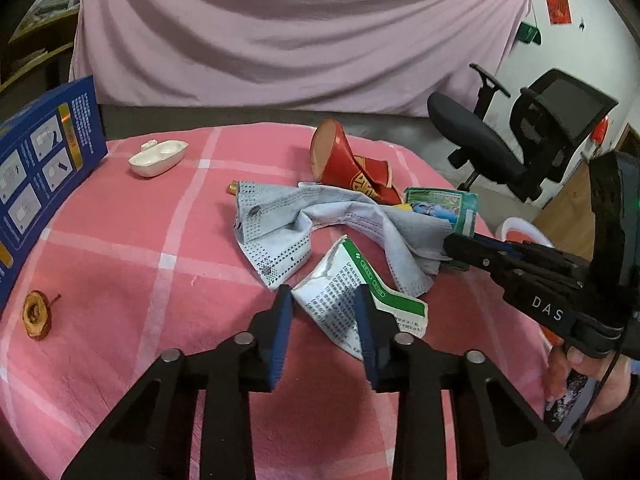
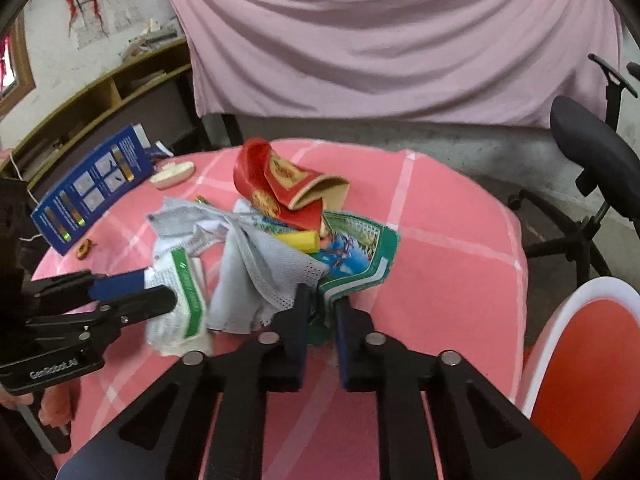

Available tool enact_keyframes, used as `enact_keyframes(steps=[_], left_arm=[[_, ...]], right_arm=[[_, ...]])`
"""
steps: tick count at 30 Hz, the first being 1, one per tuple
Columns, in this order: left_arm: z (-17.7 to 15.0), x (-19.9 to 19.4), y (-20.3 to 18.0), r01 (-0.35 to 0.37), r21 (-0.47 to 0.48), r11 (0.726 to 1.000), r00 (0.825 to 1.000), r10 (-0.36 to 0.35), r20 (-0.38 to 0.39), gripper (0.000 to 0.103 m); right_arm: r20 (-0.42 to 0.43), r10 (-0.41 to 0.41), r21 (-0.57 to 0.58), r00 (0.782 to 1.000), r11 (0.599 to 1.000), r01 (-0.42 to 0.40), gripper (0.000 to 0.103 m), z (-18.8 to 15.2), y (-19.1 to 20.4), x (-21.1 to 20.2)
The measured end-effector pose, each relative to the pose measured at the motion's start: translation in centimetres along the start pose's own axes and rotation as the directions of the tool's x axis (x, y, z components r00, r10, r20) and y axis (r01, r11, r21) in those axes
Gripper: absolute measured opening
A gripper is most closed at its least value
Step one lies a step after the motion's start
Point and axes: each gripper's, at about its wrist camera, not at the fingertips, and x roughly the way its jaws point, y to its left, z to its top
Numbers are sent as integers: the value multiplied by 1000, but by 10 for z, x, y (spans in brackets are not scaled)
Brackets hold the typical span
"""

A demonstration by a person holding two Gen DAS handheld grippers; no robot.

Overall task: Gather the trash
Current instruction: 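Grasp the white-green paper with left tool while right tool grasps green-blue packet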

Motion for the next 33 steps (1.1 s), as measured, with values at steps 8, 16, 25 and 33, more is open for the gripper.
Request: enact_keyframes(steps=[8,16,25,33], left_arm=[[1,-12,0,72,-22,997,996,-71,61,14],[-5,-40,-11,67,44,997,976,-74,207,5],[-5,-37,-11,26,16,1000,973,-29,230,5],[-11,-47,1,40,-52,998,966,-26,259,4]], right_arm=[[72,-20,-45,997,999,24,4,-1,14,-14],[57,-46,-17,997,999,47,4,-13,5,-25],[43,-89,-40,995,995,90,15,-15,-2,-26],[70,-90,-81,994,992,95,40,7,-1,-15]])
